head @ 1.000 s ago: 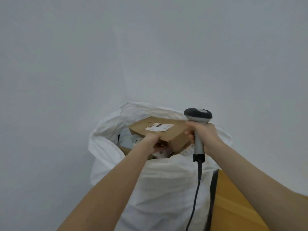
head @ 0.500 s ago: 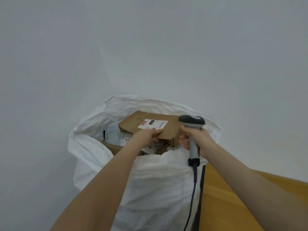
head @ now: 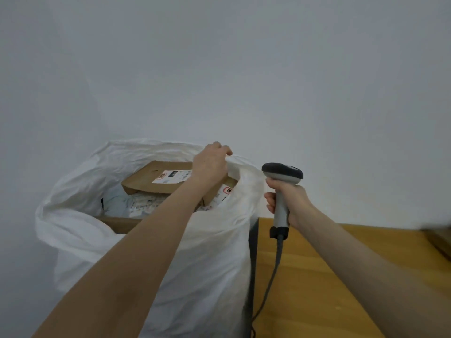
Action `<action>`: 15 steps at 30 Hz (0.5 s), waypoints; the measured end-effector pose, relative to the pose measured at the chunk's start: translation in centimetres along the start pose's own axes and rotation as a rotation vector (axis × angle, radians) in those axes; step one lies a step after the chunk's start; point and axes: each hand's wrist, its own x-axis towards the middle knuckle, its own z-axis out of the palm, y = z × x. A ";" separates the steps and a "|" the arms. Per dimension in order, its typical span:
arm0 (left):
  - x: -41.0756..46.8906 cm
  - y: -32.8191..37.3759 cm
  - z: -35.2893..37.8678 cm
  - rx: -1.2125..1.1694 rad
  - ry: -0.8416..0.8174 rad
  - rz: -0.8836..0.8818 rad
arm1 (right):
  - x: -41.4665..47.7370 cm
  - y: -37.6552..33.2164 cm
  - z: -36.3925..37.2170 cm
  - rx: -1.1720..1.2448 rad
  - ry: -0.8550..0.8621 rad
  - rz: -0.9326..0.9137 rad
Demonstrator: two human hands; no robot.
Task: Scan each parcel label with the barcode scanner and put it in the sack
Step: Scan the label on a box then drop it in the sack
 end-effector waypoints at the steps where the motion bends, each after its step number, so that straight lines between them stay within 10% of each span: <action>1: 0.1 2.3 0.5 0.005 -0.009 0.045 | -0.3 -0.1 -1.7 0.012 0.018 0.008; 15: -5.0 40.4 15.8 -0.018 -0.510 0.246 | -6.2 0.1 -40.7 0.197 0.373 0.162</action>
